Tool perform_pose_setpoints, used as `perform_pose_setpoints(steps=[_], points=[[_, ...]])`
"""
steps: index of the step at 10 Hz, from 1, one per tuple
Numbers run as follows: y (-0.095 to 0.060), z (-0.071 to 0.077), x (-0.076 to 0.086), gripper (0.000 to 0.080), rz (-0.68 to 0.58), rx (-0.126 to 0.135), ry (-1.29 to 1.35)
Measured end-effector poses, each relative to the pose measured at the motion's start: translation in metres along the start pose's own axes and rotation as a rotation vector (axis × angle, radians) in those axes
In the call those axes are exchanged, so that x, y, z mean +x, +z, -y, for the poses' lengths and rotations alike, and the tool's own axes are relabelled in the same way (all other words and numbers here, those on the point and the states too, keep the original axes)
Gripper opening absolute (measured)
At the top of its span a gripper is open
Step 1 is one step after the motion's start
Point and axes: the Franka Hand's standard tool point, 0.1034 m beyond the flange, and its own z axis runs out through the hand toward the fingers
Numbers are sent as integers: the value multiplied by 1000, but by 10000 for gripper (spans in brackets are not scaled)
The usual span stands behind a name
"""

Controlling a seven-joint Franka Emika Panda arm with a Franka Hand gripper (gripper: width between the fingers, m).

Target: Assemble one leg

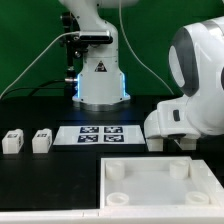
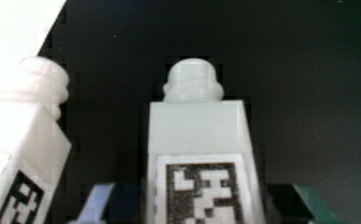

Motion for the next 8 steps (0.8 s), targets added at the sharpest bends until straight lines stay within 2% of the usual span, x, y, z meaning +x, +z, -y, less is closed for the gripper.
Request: perform_pose_setpoints(steps=[4,5,6,7,8], points=[[-2,-1,0,290,-3,2,0],[-17,-7,-2,290,-16,-5,-25],[-42,-14,-8,290,-53,-6,-45],[-61,-23,-17,290,-36,0,-52],[-82,-29,-14,290,-100,11,-63]])
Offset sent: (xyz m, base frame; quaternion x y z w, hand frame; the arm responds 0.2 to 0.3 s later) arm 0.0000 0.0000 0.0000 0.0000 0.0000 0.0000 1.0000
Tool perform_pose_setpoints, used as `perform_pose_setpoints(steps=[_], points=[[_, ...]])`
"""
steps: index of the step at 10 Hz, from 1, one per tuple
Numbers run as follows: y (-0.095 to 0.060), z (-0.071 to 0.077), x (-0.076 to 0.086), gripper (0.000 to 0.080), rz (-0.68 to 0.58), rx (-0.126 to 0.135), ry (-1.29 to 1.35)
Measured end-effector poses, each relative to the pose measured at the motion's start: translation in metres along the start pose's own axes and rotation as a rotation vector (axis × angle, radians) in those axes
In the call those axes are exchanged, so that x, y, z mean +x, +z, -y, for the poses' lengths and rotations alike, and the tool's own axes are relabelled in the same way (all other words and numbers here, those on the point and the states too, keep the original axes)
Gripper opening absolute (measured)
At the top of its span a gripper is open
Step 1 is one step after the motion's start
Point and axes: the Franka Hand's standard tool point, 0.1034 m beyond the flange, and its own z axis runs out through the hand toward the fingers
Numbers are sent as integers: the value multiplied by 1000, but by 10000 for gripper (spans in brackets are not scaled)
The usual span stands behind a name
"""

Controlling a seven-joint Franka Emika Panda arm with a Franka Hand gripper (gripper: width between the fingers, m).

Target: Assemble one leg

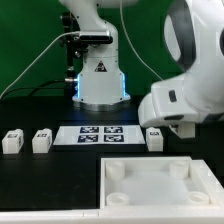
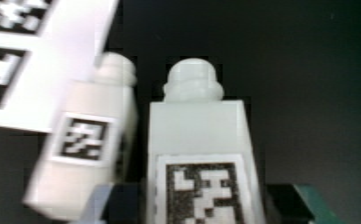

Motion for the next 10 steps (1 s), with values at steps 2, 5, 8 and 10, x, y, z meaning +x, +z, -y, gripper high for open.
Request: perform_pose_setpoints(steps=[2,5,8,10], points=[[-48,-12,-6,290,-282,-10,-26],[-72,-15,-9,290,-611,-15,-32],[-75,-19,-2,290,-906,-12,-38],[-108,-46,28,290,-1071,-41,-101]])
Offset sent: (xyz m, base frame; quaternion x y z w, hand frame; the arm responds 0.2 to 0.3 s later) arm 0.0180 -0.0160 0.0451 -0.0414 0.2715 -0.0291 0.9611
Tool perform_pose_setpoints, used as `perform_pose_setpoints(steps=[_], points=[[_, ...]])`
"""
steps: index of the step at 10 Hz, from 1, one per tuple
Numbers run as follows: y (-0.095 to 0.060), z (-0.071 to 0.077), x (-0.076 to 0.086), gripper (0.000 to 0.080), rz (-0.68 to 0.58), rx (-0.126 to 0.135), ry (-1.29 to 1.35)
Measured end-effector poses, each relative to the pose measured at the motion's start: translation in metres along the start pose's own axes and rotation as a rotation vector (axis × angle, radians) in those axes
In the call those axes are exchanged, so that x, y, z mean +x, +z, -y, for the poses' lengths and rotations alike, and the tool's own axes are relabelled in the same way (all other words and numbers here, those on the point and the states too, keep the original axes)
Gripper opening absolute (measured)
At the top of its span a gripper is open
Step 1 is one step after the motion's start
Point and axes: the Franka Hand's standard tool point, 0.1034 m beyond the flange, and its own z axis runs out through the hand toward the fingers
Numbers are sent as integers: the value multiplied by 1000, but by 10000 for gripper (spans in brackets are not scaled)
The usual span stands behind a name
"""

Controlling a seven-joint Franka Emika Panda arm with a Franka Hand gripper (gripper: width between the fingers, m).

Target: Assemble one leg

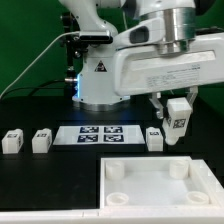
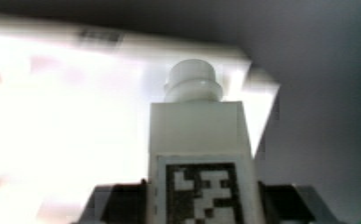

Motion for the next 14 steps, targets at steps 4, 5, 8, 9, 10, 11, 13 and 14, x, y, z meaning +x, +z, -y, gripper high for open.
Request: perform_pose_setpoints(steps=[4,5,8,9,10,11,13,14], points=[[-5,-12,34,290,-389,-44,-24],[6,-11,25,290,-323,-37,-23],[5,-22,38,290,-302,-41,-20],[2,-29,60,290,-308,-40,-9],[6,-29,75,290,-323,-37,-6],[13,-29,81,290,-325,-33,-3],[30,-22,85,290,-324,-23,-2],[36,-19,87,290,-324,-20,1]])
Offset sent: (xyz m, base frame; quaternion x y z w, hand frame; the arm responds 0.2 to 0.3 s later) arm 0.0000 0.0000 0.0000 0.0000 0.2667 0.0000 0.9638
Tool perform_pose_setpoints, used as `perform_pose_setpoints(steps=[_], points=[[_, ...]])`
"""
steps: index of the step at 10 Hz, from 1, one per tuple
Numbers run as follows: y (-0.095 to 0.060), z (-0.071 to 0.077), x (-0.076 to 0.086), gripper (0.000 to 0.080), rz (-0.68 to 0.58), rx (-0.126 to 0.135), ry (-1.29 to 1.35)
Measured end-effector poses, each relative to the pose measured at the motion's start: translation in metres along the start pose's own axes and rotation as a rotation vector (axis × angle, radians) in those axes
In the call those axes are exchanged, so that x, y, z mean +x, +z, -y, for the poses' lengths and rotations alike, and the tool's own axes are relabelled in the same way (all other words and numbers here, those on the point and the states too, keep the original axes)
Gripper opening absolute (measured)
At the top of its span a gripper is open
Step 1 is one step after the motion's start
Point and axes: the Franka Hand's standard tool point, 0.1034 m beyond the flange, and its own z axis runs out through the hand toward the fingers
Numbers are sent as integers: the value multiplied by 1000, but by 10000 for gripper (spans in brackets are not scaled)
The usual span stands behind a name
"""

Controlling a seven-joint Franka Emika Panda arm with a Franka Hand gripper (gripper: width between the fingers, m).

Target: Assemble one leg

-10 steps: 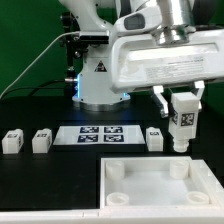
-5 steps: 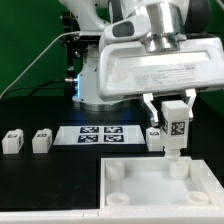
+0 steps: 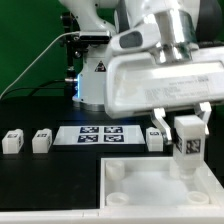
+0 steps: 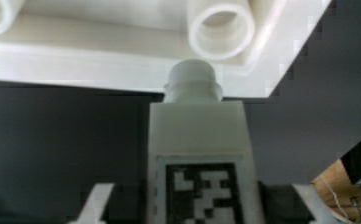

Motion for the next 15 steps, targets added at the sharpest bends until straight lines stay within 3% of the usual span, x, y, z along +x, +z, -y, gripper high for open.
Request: perform_pose_setpoints(steps=[4,7,12,15], points=[[18,13,-6,290,6,13,-5],[18,14,-7,290,-51,5,-9],[14,12,-15,290,-36,4,-12],[22,10,-23,291,-17,3,-8]])
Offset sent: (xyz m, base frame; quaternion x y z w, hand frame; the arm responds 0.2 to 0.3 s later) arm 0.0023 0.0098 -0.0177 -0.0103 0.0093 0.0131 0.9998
